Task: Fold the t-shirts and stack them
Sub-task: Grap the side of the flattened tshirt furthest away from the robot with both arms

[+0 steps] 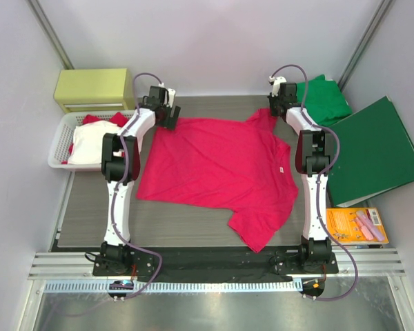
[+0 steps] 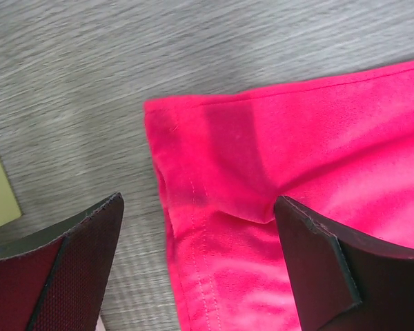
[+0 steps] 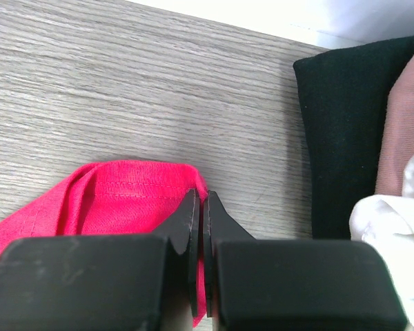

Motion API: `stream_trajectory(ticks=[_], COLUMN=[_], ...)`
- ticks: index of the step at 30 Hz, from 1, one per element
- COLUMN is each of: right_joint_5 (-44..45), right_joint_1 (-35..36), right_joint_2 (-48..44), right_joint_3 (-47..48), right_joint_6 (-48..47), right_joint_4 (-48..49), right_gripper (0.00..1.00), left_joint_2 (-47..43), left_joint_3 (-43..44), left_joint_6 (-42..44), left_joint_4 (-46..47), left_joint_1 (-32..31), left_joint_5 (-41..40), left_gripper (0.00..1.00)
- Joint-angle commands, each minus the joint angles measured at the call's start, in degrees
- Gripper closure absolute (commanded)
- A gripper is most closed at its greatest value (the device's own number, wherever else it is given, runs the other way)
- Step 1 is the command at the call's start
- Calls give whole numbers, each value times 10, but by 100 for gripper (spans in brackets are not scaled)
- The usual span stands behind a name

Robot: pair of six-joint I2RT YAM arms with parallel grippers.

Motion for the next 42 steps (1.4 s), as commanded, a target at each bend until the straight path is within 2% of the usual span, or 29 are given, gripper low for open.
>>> stream_trajectory(ticks=[1, 7, 9, 13, 17, 21, 25, 35, 37, 38, 40, 41, 42], right_joint_5=[9, 11, 10, 11, 15, 16, 17, 10, 9, 8, 3, 2, 2], right_joint_1=[0, 1, 1, 1, 1, 3, 3, 4, 4, 4, 4, 5, 5], right_joint_2=[0, 0, 0, 0, 3, 13, 12, 6, 4, 4, 2, 0, -1], right_joint_3=[-16, -15, -15, -15, -12, 7, 5, -3, -6, -7, -12, -14, -16], right_joint_6=[-10, -9, -10, -9, -10, -14, -15, -18, -19, -19, -21, -21, -22], right_joint_4=[-68, -68, -68, -68, -71, -86, -84, -81, -80, -80, -77, -76, -76], right_gripper=[99, 99, 99, 99, 99, 99, 99, 99, 99, 99, 99, 99, 99], left_joint_2=[-12, -74, -69, -32, -28, -3, 49, 112, 114, 113, 112, 114, 114], left_joint_3=[11, -46, -37, 13, 20, 40, 119, 196, 188, 183, 172, 171, 170], left_joint_6=[-15, -29, -25, -21, -27, -9, 2, -3, 2, 3, 4, 4, 4], left_joint_4=[26, 70, 65, 47, 31, 25, -18, -51, -49, -43, -41, -40, -41], left_joint_1=[3, 3, 3, 3, 0, -3, -3, -2, -2, -2, -2, -3, -3], left_joint_5=[-32, 1, -2, -7, 31, 1, -3, -4, -4, -9, -9, -10, -10], left_gripper=[9, 8, 8, 8, 9, 7, 7, 13, 21, 30, 37, 45, 49])
